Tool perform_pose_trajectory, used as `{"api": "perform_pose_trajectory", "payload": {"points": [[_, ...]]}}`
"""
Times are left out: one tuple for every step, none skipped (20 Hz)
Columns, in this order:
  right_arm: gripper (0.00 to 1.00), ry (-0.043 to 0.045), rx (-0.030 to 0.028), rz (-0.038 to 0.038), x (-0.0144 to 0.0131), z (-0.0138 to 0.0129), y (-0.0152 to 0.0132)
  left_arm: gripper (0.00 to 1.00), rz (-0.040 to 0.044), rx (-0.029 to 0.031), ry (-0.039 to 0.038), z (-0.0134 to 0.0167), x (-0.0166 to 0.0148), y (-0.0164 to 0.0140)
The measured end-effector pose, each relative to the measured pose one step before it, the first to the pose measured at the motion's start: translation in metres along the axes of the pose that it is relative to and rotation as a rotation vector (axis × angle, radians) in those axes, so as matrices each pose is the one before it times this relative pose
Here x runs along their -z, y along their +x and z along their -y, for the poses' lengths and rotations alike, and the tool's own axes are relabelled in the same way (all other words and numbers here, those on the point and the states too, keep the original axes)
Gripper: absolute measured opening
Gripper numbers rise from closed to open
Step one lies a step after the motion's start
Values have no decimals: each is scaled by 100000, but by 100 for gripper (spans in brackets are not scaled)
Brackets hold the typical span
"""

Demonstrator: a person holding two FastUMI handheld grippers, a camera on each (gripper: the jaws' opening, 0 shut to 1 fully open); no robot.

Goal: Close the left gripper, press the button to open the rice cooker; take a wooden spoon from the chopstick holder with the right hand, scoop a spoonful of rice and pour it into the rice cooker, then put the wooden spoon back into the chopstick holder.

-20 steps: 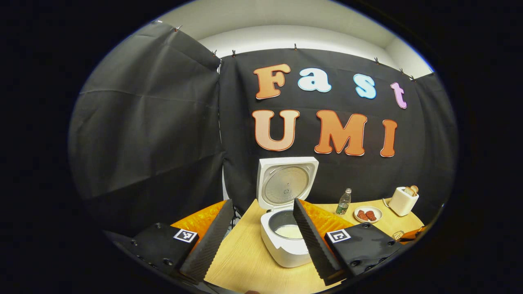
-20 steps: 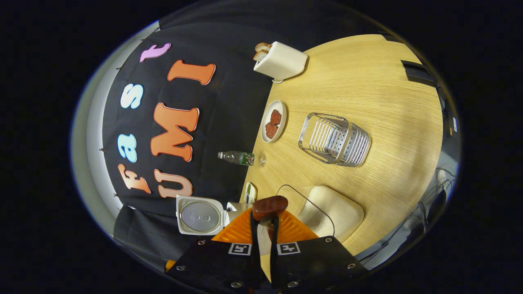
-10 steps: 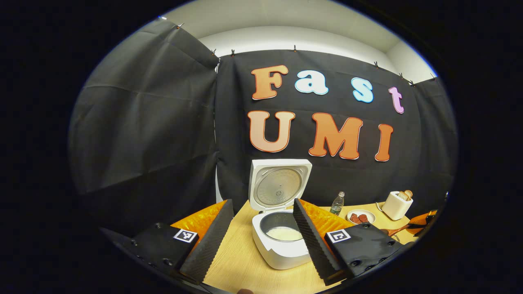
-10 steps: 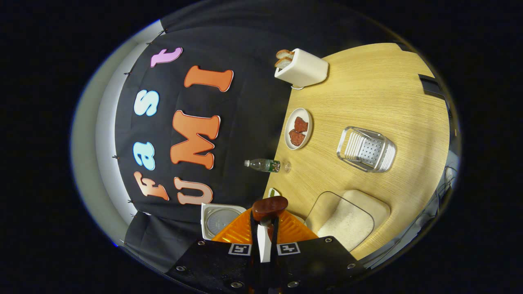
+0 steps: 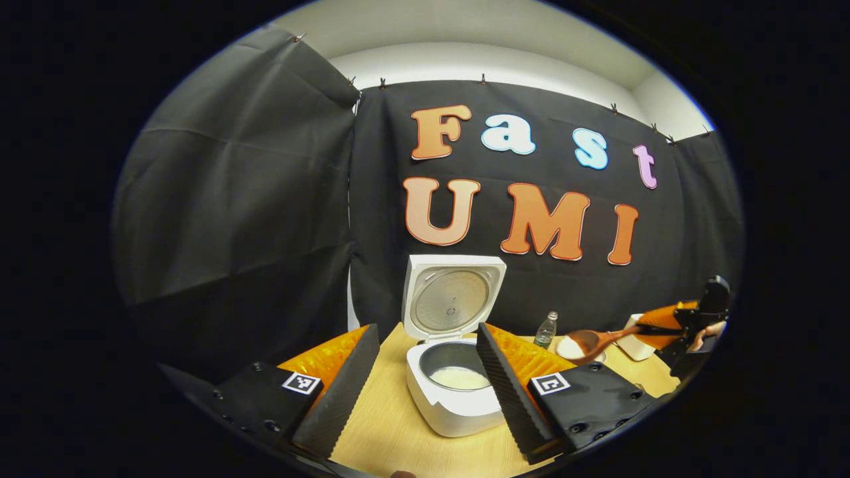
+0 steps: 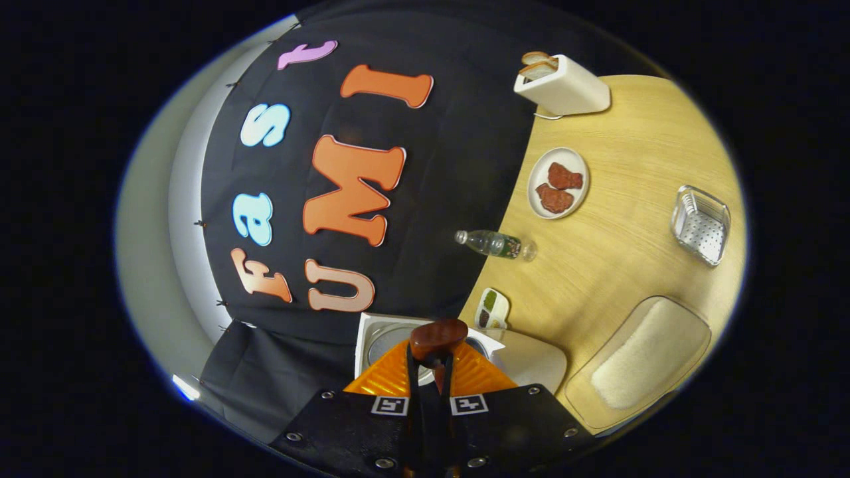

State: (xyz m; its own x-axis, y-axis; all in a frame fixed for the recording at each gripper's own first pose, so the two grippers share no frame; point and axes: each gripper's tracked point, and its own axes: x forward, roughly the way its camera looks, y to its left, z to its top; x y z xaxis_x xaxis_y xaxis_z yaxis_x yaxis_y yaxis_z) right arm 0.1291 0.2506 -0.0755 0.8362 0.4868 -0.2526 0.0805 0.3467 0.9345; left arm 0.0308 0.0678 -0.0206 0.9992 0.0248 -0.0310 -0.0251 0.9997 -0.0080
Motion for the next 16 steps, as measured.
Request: {"api": "perform_pose_trajectory", "payload": {"points": [[8,-1614,-1186,-2106,798,-782,1322,99,246,407,146,9,-85,145],[9,-1643,46,-840,687,-634,1246,99,539,459,112,144,-226,220],[8,-2178,713,-1200,725,-322,1398,99,177,383,88,-44,-173,230],[9,-2691,943,-846,564,-158,1345,100,184,136,-257,-49,130,142],[8,-2420,710,16,410,-158,1245,100,128,644,-738,92,-2,158],[8,-1555,448,-193,452,-203,1074,99,-575,840,-1135,230,104,301],[8,-683,683,-831,520,-189,1069,100,-664,1011,-743,128,66,235],[8,-882,654,-568,547,-122,1137,100,-911,699,-149,173,233,219],[8,-2207,241,-372,347,-298,961,99,-732,656,197,109,17,331],[8,-2736,648,-530,444,-101,843,99,-554,313,345,-70,156,332],[8,-2819,1288,-448,288,61,736,100,-132,-388,366,-314,50,140],[8,-3109,1464,-690,196,46,622,99,186,-658,-36,-362,-34,174],[8,-3056,1193,-830,310,158,624,99,-135,-607,-399,-329,60,287],[8,-2536,826,-616,333,158,535,99,-517,-277,-565,-249,424,96],[8,-1363,853,-641,189,204,536,99,-787,30,-464,-191,260,188],[8,-1270,467,-527,59,131,453,100,-504,-46,-75,-277,96,205]]}}
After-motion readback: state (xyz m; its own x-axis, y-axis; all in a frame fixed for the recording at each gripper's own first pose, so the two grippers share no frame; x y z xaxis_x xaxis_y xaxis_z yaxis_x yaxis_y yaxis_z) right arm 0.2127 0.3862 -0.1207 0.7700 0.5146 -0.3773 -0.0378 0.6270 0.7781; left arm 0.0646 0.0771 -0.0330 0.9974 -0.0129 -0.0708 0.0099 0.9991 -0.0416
